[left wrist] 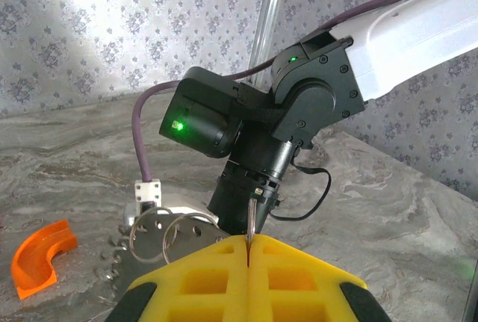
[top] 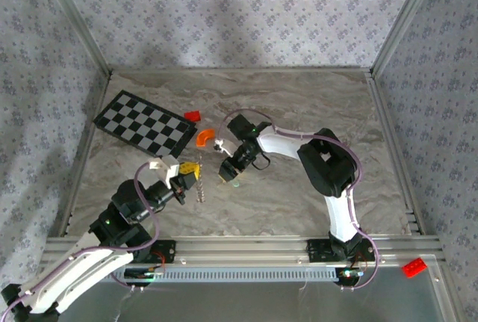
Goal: Put the keys on the keyring
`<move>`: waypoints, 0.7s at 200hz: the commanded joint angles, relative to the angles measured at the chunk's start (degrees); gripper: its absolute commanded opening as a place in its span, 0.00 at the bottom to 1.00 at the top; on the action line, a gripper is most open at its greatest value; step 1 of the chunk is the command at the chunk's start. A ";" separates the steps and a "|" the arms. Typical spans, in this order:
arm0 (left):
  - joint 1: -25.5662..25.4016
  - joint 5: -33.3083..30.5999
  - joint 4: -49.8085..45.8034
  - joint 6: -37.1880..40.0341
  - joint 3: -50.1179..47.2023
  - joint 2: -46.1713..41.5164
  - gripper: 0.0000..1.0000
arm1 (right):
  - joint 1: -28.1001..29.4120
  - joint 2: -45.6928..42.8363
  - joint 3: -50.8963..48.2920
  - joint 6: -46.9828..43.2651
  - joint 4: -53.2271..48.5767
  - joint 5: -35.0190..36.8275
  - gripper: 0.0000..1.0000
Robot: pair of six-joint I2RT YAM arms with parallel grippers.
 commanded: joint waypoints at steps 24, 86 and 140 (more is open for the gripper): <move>0.49 0.76 3.30 -0.89 0.38 -1.80 0.00 | 0.98 1.09 1.57 -2.32 -3.20 1.49 0.45; 0.83 -0.28 2.60 -1.60 -0.36 -2.50 0.00 | 1.24 -0.05 0.98 -2.78 -4.30 4.41 0.38; 0.99 -0.28 1.88 -1.68 -0.46 -3.76 0.00 | 1.80 -2.09 -0.07 -2.77 -4.81 6.30 0.34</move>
